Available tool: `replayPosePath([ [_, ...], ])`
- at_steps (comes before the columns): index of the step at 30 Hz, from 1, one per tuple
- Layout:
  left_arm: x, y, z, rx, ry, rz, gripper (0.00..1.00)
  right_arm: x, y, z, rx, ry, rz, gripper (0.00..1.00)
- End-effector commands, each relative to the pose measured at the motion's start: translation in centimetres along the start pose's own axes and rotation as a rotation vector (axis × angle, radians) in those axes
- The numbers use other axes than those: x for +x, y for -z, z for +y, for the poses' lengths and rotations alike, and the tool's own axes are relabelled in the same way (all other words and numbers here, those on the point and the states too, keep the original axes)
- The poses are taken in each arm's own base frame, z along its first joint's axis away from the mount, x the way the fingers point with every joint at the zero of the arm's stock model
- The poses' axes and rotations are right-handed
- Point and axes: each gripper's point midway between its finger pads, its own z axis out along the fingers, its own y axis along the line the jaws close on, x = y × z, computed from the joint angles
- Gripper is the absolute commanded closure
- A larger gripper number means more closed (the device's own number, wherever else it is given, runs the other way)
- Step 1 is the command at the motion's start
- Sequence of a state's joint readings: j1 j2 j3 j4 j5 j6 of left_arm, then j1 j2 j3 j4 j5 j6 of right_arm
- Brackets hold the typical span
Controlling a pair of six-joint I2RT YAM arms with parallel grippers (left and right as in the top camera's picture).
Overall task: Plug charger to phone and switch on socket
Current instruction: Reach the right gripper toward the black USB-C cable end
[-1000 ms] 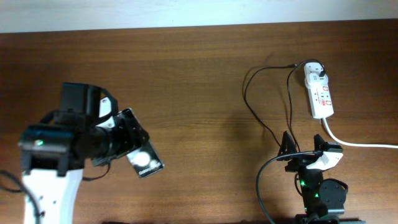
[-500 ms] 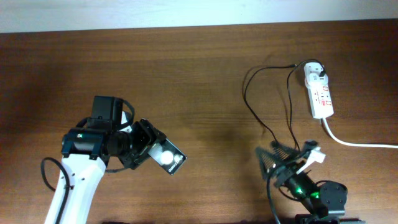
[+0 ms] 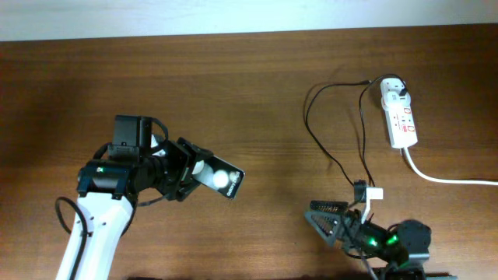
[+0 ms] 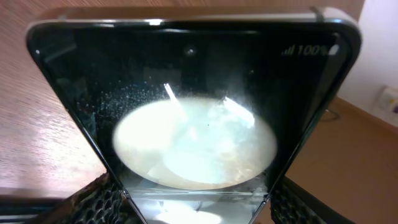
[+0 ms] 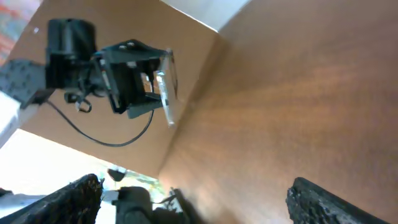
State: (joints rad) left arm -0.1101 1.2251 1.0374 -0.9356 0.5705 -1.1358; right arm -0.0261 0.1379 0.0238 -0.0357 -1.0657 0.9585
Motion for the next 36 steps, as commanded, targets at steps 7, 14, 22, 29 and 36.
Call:
replayPosePath([
  [7, 1.9, 0.3, -1.1, 0.059, 0.049, 0.108, 0.42, -3.8, -4.9, 5.3, 0.065, 0.103, 0.121, 0.01],
  [14, 2.1, 0.3, -1.2, 0.067, 0.047, 0.122, 0.43, -2.6, -12.3, 4.8, 0.192, 0.231, 0.084, 0.00],
  [22, 2.4, 0.4, -1.4, 0.076, 0.046, 0.141, 0.42, -1.2, -16.9, 4.7, 0.088, 0.225, 0.096, 0.30],
  [29, 2.6, 0.4, -1.1, 0.066, 0.018, 0.145, 0.41, -0.6, -17.3, 6.0, 0.037, 0.198, 0.103, 0.65],
  [36, 2.7, 0.4, -1.0, 0.062, 0.022, 0.147, 0.40, 0.2, -17.3, 6.7, -0.005, 0.184, 0.146, 0.76],
])
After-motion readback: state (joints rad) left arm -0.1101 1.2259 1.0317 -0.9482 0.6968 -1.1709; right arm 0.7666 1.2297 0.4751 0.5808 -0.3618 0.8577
